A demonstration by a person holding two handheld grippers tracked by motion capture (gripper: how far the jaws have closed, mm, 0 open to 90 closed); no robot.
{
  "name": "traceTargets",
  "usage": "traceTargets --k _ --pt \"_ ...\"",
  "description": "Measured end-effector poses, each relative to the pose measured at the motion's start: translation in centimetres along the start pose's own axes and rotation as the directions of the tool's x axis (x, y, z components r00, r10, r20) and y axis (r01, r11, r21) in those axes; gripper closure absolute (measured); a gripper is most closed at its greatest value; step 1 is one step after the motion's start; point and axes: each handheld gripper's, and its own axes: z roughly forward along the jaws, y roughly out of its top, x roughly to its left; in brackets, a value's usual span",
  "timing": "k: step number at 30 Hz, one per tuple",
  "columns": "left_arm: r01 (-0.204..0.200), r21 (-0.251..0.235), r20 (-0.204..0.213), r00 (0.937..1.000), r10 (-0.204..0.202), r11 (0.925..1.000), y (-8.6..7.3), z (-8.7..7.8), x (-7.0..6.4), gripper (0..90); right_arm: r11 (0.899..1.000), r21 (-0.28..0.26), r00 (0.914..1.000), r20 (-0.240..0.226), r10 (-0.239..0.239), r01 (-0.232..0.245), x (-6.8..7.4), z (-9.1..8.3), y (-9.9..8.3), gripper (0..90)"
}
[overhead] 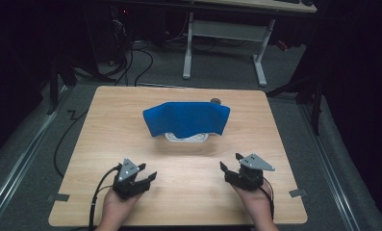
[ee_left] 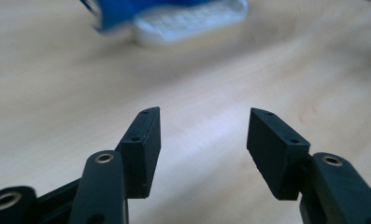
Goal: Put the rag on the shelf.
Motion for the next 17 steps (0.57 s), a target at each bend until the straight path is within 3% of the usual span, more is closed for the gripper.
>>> traceTargets --k 2,4,5,6,9,13,17 --pt "-0.060 0.036 0.019 0.9980 0.060 0.9975 -0.1 0.6 -1.1 43.6 1.000 -0.014 0.9997 0.019 0.016 -0.016 1.0 0.2 -2.3 36.1" --pt "-0.082 0.060 0.032 0.9963 0.080 0.9948 -0.1 1.1 -1.7 43.7 0.999 0.036 0.9993 -0.019 -0.031 0.032 1.7 0.8 -2.8 34.4" --pt "-0.081 0.066 0.042 0.9961 0.078 0.9946 -0.1 1.2 -1.8 43.6 0.996 0.039 0.9962 -0.019 -0.084 0.085 2.1 1.2 -2.8 35.6" --pt "-0.078 0.068 0.052 0.9958 0.075 0.9946 0.0 1.4 -1.9 43.4 0.994 0.043 0.9949 -0.025 -0.097 0.098 2.1 1.4 -2.8 35.7" --pt "-0.073 0.071 0.058 0.9960 0.069 0.9948 0.1 1.6 -1.9 42.5 0.996 0.056 0.9961 -0.052 -0.072 0.075 2.0 2.2 -2.6 35.6" --pt "-0.075 0.092 0.056 0.9960 0.070 0.9929 -0.2 1.6 -1.7 41.5 0.994 0.062 0.9941 -0.061 -0.090 0.094 2.0 2.5 -2.6 35.9" --pt "-0.051 0.089 0.050 0.9976 0.047 0.9947 0.0 1.6 -1.3 41.6 0.993 0.075 0.9937 -0.067 -0.090 0.095 1.8 2.3 -2.9 36.2"
